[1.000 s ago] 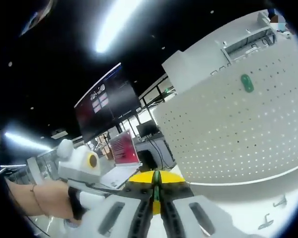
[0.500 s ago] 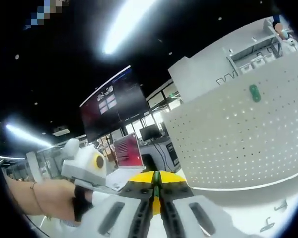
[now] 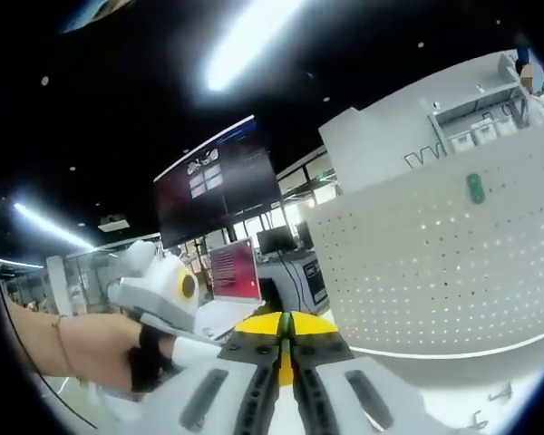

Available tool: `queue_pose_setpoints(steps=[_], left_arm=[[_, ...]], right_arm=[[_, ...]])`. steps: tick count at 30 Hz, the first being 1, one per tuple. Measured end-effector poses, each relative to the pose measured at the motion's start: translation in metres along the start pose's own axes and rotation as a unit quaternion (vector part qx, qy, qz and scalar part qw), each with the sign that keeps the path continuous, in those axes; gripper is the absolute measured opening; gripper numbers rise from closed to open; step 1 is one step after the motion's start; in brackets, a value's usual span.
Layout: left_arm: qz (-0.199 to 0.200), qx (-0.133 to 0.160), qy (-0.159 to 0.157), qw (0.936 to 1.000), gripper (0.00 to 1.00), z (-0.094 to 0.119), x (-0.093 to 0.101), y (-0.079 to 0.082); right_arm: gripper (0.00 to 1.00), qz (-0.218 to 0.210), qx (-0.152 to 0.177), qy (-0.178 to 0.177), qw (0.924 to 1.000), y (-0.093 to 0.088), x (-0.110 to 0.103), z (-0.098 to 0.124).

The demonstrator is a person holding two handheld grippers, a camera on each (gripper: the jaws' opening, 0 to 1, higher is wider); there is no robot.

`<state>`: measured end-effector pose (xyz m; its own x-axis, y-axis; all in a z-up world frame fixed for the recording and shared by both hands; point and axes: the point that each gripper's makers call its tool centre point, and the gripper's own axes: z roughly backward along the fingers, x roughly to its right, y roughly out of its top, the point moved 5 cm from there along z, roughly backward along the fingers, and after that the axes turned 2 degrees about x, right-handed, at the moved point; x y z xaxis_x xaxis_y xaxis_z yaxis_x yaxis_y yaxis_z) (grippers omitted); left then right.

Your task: Insert the hook assembly into the mounting plate slot until the hook locks in place.

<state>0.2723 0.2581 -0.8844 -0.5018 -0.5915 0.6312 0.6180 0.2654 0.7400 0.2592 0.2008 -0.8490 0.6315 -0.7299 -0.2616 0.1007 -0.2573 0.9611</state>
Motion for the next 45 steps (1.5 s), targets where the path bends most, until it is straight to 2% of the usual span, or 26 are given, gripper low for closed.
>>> queue_pose_setpoints(steps=[5, 7, 10, 12, 14, 15, 17, 19, 21, 26, 29, 37, 39, 42, 45], left_arm=[[-0.006, 0.001, 0.006, 1.0, 0.01, -0.001, 0.0, 0.001], [-0.014, 0.001, 0.012, 0.9998, 0.01, -0.001, -0.001, 0.001], [-0.023, 0.005, 0.016, 0.9996, 0.01, -0.001, -0.002, 0.003], [-0.053, 0.008, 0.033, 0.998, 0.01, 0.002, -0.006, 0.008], [-0.086, 0.012, 0.049, 0.995, 0.01, 0.005, -0.01, 0.013], [-0.112, 0.014, 0.047, 0.9924, 0.01, 0.007, -0.01, 0.016], [-0.136, 0.011, 0.046, 0.9896, 0.01, 0.007, -0.009, 0.017], [-0.17, 0.005, 0.057, 0.9839, 0.01, 0.008, -0.008, 0.018], [-0.185, 0.005, 0.062, 0.9807, 0.01, 0.007, -0.007, 0.019], [-0.219, 0.019, 0.064, 0.9734, 0.01, 0.008, 0.001, 0.021], [-0.255, 0.021, 0.068, 0.9644, 0.01, 0.008, 0.004, 0.021], [-0.282, 0.026, 0.063, 0.9572, 0.01, 0.006, 0.01, 0.021], [-0.287, 0.019, 0.055, 0.956, 0.01, 0.005, 0.012, 0.019], [-0.291, 0.024, 0.057, 0.9546, 0.01, 0.006, 0.012, 0.021], [-0.295, 0.023, 0.062, 0.9532, 0.01, 0.005, 0.013, 0.023]], right_arm=[[0.0, 0.005, -0.006, -0.007, 1.0, 0.0, 0.001, 0.0], [0.0, -0.002, -0.017, -0.01, 0.9998, 0.0, 0.002, -0.001], [0.02, -0.024, -0.024, -0.01, 0.9994, 0.003, 0.003, -0.001], [0.09, -0.059, -0.02, -0.007, 0.998, 0.009, 0.005, 0.0], [0.12, -0.092, -0.037, 0.005, 0.9951, 0.009, 0.006, 0.002], [0.12, -0.092, -0.034, 0.005, 0.9952, 0.011, 0.008, 0.002], [0.12, -0.098, -0.04, 0.016, 0.9943, 0.011, 0.007, 0.002], [0.11, -0.102, -0.042, 0.02, 0.9937, 0.009, 0.005, 0.001], [0.11, -0.117, -0.06, 0.032, 0.9908, 0.003, 0.001, -0.001], [0.1, -0.119, -0.06, 0.029, 0.9906, 0.0, -0.002, -0.002], [0.09, -0.132, -0.062, 0.026, 0.9889, -0.002, -0.002, -0.004], [0.05, -0.131, -0.058, 0.028, 0.9892, 0.001, -0.003, -0.004], [0.03, -0.126, -0.058, 0.022, 0.9901, 0.001, -0.002, -0.003], [0.02, -0.138, -0.059, 0.025, 0.9884, 0.003, 0.001, -0.003], [0.01, -0.128, -0.057, 0.024, 0.9898, 0.004, -0.001, -0.004]])
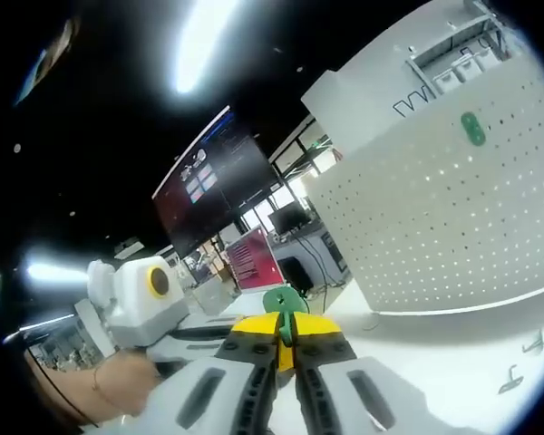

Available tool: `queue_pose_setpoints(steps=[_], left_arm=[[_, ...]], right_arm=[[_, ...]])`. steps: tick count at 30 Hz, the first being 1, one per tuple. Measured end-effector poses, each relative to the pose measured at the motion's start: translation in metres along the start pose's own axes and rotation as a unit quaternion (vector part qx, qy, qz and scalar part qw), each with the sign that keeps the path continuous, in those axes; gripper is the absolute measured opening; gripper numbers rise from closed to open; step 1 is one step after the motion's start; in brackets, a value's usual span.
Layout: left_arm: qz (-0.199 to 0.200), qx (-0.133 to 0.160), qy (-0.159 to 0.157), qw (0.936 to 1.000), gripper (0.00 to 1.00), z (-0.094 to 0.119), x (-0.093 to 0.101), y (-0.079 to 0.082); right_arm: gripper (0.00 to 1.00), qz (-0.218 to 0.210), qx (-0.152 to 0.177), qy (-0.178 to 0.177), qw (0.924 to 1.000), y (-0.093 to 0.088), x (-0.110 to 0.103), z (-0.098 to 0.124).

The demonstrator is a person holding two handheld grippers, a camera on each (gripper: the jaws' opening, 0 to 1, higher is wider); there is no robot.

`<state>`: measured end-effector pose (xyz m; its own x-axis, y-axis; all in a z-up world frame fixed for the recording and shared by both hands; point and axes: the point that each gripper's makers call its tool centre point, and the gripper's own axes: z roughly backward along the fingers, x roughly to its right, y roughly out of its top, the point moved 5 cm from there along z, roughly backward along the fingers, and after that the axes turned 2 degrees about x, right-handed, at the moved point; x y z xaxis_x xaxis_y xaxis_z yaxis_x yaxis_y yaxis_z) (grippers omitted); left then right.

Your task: Insert the hook assembly into the mounting plate slot until the hook locks in place.

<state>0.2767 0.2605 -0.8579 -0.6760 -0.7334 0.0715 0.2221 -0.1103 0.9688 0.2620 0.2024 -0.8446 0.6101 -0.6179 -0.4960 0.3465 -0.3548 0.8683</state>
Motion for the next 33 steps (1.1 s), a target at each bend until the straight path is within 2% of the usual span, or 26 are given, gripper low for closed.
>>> queue_pose_setpoints(steps=[5, 8, 12, 15, 18, 20, 24, 28, 33], left_arm=[[-0.008, 0.001, -0.007, 0.9999, 0.02, -0.002, 0.001, 0.001], [-0.002, 0.008, -0.012, 0.9999, 0.03, -0.003, 0.001, 0.003], [0.002, 0.004, -0.02, 0.9998, 0.05, -0.003, 0.001, 0.0], [0.007, 0.002, -0.024, 0.9997, 0.19, -0.002, 0.0, -0.003], [0.01, 0.006, -0.031, 0.9994, 0.27, 0.001, 0.001, -0.004], [0.024, 0.011, -0.04, 0.9989, 0.38, 0.002, 0.002, -0.004], [0.022, 0.017, -0.042, 0.9987, 0.54, 0.006, 0.002, -0.005], [0.038, 0.031, -0.039, 0.998, 0.79, 0.009, 0.001, -0.004], [0.052, 0.044, -0.04, 0.9968, 0.94, 0.012, 0.002, -0.002]], right_arm=[[0.0, 0.038, -0.001, -0.014, 0.9992, 0.003, -0.001, 0.001], [0.0, 0.029, 0.004, -0.014, 0.9995, 0.006, 0.002, 0.003], [0.0, 0.049, 0.001, -0.013, 0.9987, 0.008, 0.003, 0.003], [0.0, 0.051, -0.001, -0.01, 0.9986, 0.013, 0.005, 0.002], [0.0, 0.077, -0.007, -0.007, 0.997, 0.015, 0.007, 0.001], [0.0, 0.083, -0.011, -0.005, 0.9965, 0.016, 0.008, 0.001], [0.0, 0.094, -0.014, -0.01, 0.9955, 0.018, 0.014, 0.001], [0.0, 0.115, -0.023, -0.015, 0.9929, 0.016, 0.019, 0.001], [0.0, 0.127, -0.02, -0.025, 0.9914, 0.016, 0.024, 0.002]])
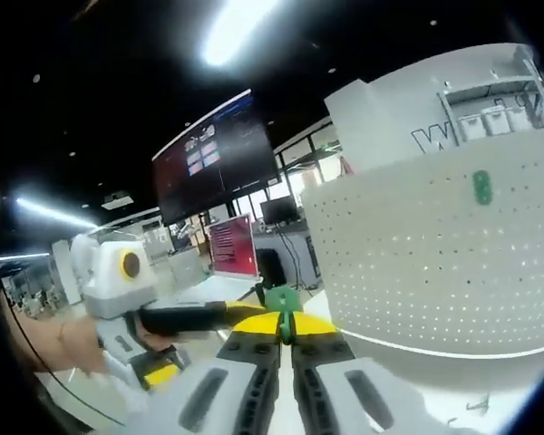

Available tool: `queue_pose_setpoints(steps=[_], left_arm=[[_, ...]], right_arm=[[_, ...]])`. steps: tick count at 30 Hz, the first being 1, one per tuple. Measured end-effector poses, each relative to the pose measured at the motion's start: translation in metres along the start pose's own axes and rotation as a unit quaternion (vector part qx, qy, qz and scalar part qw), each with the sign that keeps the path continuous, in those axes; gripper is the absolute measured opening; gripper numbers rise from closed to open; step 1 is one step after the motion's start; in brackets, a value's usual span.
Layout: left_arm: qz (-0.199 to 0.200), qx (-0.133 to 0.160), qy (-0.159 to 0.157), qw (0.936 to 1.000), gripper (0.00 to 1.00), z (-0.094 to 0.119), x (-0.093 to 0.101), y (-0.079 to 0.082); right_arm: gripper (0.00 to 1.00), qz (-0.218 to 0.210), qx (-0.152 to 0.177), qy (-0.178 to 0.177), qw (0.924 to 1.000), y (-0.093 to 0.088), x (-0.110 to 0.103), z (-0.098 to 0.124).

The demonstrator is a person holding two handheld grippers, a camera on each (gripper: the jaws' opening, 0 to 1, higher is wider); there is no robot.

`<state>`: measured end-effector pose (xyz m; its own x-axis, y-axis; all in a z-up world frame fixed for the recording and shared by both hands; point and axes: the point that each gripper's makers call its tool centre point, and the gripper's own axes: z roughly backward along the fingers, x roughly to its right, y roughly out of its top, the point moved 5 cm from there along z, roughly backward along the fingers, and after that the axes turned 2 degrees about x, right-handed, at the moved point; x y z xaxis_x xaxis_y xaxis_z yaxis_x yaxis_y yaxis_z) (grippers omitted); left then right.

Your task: Insert the hook assembly into the mounting plate slot until the hook locks in place.

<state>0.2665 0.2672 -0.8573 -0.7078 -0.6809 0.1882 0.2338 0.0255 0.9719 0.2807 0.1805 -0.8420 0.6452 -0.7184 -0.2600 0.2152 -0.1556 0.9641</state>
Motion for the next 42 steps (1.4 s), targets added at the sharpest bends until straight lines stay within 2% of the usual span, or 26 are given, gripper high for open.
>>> queue_pose_setpoints(steps=[2, 16, 23, 28, 33, 42], left_arm=[[0.012, 0.005, -0.001, 0.9999, 1.0, 0.0, 0.001, 0.001], [0.008, 0.006, -0.005, 0.9999, 1.0, 0.0, 0.006, 0.004], [0.006, 0.019, 0.013, 0.9997, 1.0, 0.001, -0.001, 0.01], [0.004, 0.014, 0.017, 0.9997, 1.0, 0.005, -0.002, 0.007], [0.011, 0.01, 0.018, 0.9997, 1.0, 0.005, -0.004, 0.005], [0.005, 0.008, 0.018, 0.9998, 1.0, 0.004, -0.012, 0.009]], right_arm=[[0.0, 0.001, 0.002, -0.004, 1.0, 0.0, 0.002, 0.0], [0.0, 0.015, 0.032, -0.05, 0.9981, 0.009, 0.017, -0.004], [0.0, 0.021, 0.049, -0.072, 0.996, 0.021, 0.031, -0.005], [0.0, 0.016, 0.055, -0.09, 0.9943, 0.025, 0.044, -0.007], [0.0, 0.023, 0.06, -0.117, 0.991, 0.028, 0.057, -0.004], [0.0, 0.041, 0.088, -0.185, 0.9778, 0.04, 0.098, -0.004]])
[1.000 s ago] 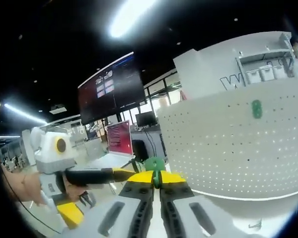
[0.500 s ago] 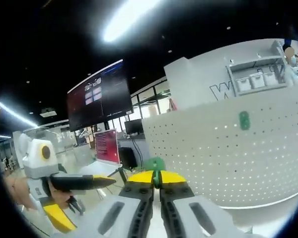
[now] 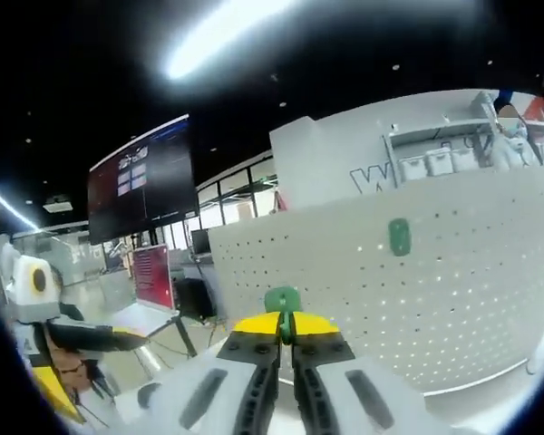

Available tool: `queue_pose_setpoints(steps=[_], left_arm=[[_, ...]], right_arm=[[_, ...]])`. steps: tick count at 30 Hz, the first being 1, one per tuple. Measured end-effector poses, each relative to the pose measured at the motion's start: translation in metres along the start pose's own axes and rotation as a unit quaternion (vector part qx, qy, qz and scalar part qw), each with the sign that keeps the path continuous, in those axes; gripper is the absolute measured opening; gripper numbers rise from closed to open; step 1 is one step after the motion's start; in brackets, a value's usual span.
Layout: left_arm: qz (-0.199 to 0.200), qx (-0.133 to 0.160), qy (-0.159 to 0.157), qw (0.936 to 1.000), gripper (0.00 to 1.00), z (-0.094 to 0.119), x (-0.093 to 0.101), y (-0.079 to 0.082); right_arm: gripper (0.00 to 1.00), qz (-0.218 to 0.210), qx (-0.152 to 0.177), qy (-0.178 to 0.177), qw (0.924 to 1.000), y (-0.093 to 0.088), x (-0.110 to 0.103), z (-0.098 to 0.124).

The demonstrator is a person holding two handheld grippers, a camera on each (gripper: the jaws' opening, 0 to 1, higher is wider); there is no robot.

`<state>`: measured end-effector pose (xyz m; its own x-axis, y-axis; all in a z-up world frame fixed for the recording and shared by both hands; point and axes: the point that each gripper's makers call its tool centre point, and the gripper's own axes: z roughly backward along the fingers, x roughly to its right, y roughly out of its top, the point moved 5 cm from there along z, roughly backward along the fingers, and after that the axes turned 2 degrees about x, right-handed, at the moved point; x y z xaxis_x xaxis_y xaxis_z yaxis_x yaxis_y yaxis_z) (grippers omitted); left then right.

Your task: Insert the hook assembly into the mounting plate slot until the hook locks in place.

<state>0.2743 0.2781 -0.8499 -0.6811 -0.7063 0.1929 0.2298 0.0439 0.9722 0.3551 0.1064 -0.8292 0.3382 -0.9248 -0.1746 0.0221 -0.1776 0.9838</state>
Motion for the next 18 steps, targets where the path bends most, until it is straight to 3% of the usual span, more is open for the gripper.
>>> queue_pose_setpoints(steps=[18], left_arm=[[-0.001, -0.013, -0.018, 0.9997, 1.0, -0.016, 0.007, -0.006]], right_arm=[[0.0, 0.027, 0.028, -0.102, 0.9941, 0.005, 0.074, -0.025]])
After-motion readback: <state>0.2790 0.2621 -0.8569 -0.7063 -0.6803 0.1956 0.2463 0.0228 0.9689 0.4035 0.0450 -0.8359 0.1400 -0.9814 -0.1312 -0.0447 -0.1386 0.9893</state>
